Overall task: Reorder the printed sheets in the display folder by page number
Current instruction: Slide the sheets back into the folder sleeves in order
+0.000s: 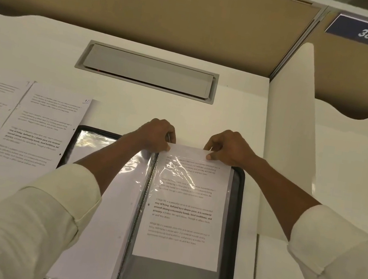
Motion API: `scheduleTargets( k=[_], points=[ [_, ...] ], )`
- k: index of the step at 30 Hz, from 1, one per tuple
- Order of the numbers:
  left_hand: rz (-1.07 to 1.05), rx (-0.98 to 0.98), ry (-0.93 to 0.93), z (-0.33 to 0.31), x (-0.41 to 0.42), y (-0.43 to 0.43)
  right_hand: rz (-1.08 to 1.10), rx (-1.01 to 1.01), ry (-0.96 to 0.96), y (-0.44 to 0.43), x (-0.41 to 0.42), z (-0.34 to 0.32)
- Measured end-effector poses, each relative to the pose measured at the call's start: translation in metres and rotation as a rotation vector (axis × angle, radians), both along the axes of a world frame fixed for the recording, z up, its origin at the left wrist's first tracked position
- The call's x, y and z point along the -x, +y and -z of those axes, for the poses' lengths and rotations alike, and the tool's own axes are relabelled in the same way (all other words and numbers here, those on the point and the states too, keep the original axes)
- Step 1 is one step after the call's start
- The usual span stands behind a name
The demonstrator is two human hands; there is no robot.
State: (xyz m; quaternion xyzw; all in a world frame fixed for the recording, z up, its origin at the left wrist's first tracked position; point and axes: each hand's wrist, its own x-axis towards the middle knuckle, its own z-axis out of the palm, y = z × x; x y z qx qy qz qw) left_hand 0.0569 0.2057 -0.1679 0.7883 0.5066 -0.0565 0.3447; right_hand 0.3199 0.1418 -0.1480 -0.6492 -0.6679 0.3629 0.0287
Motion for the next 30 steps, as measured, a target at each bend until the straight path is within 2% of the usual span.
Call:
scheduleTargets(
  k=[5,9,19,25,30],
  points=[
    [0.011,-0.072,-0.026,-0.003,0.004,-0.009,-0.086,-0.019,-0.092,-0.014,0.016,0.001],
    [0.067,-0.091,0.0,-0.003,0.0,-0.018,-0.212,-0.093,-0.243,-0.026,0.03,0.004],
    [0.2,-0.198,0.007,0.001,-0.011,-0.032,-0.092,-0.09,-0.127,-0.037,0.039,0.006],
    [0.243,-0.173,0.016,0.002,-0.011,-0.033,-0.148,-0.021,-0.119,-0.039,0.046,0.005],
    [0.243,-0.126,0.013,0.001,-0.014,-0.03,-0.101,-0.059,-0.163,-0.034,0.049,0.002]
  ],
)
